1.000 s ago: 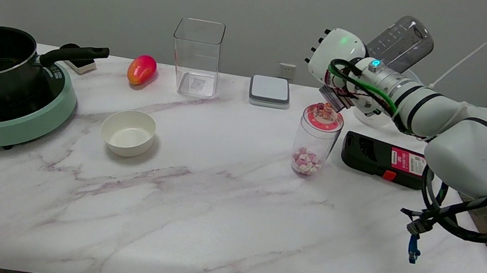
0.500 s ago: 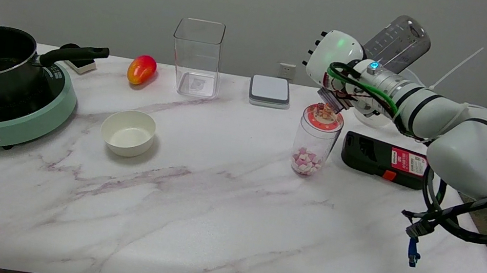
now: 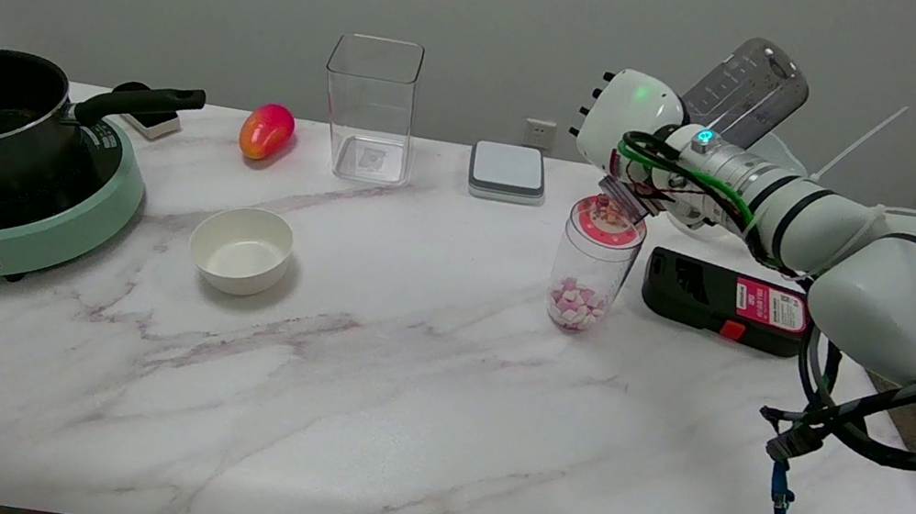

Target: Pour the contents of the bottle into the measuring cup.

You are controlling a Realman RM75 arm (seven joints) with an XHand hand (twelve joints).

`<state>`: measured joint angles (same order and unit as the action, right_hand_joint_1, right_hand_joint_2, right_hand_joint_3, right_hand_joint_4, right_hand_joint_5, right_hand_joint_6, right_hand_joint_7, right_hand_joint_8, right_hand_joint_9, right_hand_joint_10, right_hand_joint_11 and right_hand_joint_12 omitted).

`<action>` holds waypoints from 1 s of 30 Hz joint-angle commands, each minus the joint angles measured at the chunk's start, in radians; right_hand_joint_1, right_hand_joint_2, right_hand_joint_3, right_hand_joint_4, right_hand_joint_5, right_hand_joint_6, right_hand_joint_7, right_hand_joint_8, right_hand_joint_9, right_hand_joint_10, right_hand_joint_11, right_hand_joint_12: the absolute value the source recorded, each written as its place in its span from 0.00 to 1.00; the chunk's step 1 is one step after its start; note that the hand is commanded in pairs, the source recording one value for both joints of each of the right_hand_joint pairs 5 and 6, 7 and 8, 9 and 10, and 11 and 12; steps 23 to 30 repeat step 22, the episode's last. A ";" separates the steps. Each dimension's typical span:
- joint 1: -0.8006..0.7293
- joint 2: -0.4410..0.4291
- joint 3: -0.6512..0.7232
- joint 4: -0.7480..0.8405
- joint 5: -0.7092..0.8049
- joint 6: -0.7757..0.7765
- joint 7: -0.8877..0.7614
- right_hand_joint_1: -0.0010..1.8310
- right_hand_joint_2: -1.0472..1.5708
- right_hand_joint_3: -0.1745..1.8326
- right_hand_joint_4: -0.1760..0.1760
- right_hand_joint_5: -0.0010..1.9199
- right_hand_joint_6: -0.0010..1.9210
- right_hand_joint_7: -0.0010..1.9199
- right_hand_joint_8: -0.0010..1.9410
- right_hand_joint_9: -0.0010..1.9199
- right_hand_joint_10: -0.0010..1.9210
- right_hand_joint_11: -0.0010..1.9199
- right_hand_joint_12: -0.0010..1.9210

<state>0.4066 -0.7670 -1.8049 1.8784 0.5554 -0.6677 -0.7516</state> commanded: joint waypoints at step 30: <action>-0.371 -0.036 0.406 -0.001 0.218 0.515 0.133 0.81 0.50 0.80 0.50 0.61 0.61 0.72 0.72 0.67 0.67 0.54 0.54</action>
